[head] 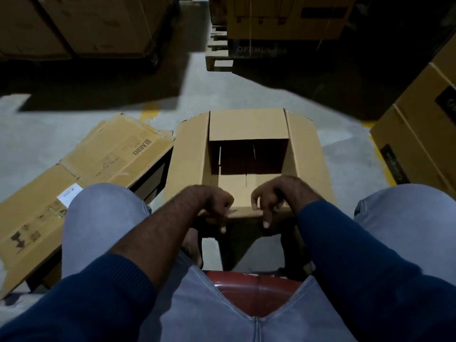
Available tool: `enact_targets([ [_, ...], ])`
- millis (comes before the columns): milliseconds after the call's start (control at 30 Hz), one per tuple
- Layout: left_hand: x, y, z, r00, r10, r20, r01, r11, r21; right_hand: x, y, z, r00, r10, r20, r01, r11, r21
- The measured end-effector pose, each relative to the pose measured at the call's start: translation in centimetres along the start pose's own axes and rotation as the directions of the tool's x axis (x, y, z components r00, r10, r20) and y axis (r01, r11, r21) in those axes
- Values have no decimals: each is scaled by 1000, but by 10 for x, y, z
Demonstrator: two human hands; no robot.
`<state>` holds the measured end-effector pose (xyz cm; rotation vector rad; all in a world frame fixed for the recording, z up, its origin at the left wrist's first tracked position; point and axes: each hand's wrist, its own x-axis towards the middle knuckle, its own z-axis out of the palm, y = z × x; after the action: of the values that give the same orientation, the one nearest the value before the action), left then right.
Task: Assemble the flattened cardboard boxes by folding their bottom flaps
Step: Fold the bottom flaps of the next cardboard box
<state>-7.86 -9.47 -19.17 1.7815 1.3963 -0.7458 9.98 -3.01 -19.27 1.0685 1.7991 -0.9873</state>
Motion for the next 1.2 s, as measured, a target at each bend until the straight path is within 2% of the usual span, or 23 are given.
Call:
enact_targets([
  [100, 12, 2, 17, 949, -32, 313, 72, 990, -118, 10, -3, 22, 982, 5, 191, -2, 1000, -20],
  [133, 18, 1, 25, 926, -39, 376, 98, 985, -139, 22, -2, 33, 973, 19, 229, -10, 999, -38],
  [233, 35, 0, 48, 911, -73, 406, 143, 979, -144, 62, 10, 67, 957, 81, 279, -44, 990, -135],
  [300, 47, -6, 59, 931, -110, 347, 147, 986, -81, 102, 29, 85, 957, 80, 277, -41, 988, -146],
  [367, 59, -14, 63, 968, -142, 209, 156, 986, -51, 114, 36, 93, 973, 66, 222, -41, 993, -115],
  [467, 68, -20, 62, 985, -131, -112, 135, 990, 28, 101, 31, 85, 992, 40, -118, -45, 998, -42],
  [567, 81, -22, 65, 946, -134, -294, 131, 991, -27, 96, 27, 71, 900, 55, -432, -55, 998, 13],
  [667, 100, -25, 74, 897, -183, -404, 131, 980, -152, 109, 26, 68, 797, 33, -603, -11, 999, 40],
  [767, 115, -27, 79, 878, -217, -427, 122, 964, -238, 127, 31, 72, 761, 3, -648, 60, 995, 76],
  [933, 131, -36, 74, 872, -299, -388, 141, 912, -386, 140, 34, 71, 808, 6, -589, 116, 979, 170],
  [1200, 144, -34, 64, 883, -311, -353, 161, 904, -396, 148, 31, 64, 782, 6, -623, 83, 990, 114],
])
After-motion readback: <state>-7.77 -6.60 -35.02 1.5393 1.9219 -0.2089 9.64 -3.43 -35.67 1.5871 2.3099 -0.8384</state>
